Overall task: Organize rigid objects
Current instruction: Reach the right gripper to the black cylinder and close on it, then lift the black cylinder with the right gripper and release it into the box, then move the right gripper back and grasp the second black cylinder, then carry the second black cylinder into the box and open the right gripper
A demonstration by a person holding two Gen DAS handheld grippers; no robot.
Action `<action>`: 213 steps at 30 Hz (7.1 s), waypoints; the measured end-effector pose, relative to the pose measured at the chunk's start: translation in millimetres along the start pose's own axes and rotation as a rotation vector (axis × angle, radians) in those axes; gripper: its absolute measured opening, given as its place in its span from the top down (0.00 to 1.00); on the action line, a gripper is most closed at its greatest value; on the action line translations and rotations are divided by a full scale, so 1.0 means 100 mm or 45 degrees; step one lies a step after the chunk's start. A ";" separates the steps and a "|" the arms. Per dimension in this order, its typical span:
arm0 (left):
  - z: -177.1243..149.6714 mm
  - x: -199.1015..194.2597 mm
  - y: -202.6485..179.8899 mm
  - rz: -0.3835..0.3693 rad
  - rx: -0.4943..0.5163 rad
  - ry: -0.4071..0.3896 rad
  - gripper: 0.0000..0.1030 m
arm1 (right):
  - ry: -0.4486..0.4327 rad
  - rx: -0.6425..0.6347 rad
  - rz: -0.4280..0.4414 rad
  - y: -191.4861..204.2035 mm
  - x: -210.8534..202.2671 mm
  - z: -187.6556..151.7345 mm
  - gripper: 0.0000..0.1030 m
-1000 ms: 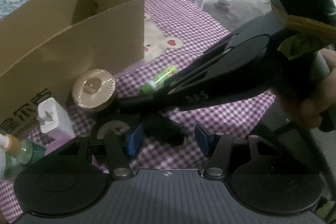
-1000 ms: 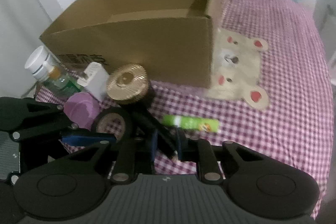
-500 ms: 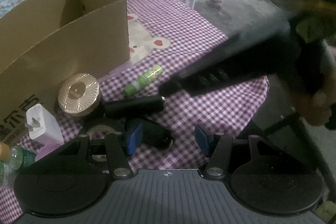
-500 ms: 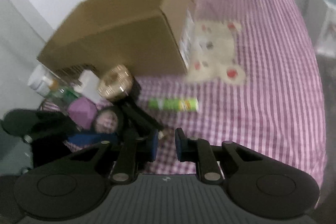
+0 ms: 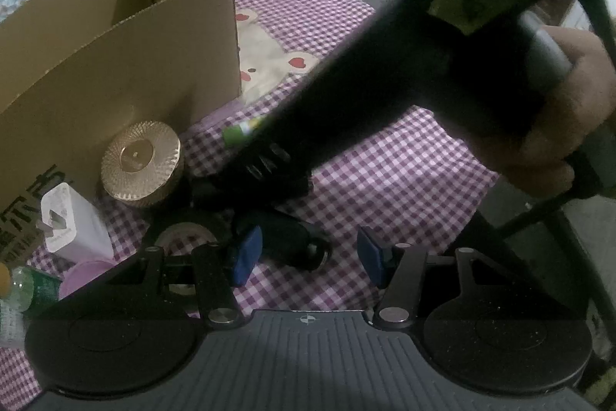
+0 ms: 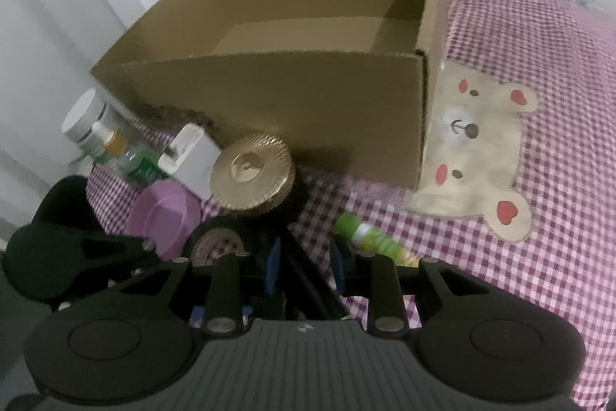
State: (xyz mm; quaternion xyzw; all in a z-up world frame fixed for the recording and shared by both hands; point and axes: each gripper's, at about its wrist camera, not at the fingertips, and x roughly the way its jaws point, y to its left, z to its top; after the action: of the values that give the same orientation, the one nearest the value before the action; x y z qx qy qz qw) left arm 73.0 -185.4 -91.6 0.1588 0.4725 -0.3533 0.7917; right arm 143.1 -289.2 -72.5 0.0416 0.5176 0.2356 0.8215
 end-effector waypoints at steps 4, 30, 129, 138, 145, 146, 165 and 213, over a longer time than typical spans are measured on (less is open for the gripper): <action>0.00 0.02 -0.02 0.004 0.011 -0.008 0.46 | 0.054 0.004 -0.019 0.01 0.04 -0.09 0.72; 0.22 0.18 -0.25 -0.104 0.045 0.072 0.59 | -0.072 1.060 0.285 -0.85 -0.42 -1.15 0.77; -0.11 -1.51 0.98 0.066 -0.468 -0.350 0.51 | -0.313 0.775 0.240 0.45 -1.28 -0.62 0.75; 0.01 -0.78 0.56 -0.106 -0.355 -0.126 0.52 | -0.191 0.895 0.129 0.31 -0.92 -1.09 0.75; 0.07 -0.29 0.33 -0.138 -0.284 0.036 0.59 | -0.157 0.969 0.169 0.13 -0.57 -1.04 0.75; 0.07 -0.25 0.31 -0.143 -0.289 0.056 0.62 | -0.146 0.979 0.175 0.10 -0.53 -1.06 0.75; 0.10 0.18 0.35 -0.145 -0.310 0.231 0.67 | -0.105 1.129 0.423 -0.19 -0.18 -1.23 0.78; 0.73 -1.19 2.31 0.373 -0.685 -0.130 0.66 | -0.035 0.729 0.477 0.58 0.56 1.97 0.84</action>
State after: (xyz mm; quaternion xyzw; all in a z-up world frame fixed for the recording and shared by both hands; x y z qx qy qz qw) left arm 247.2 -17.7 28.5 -0.0080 0.4809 -0.1052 0.8704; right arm 314.0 -179.4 -9.9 0.3680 0.5349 0.2271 0.7258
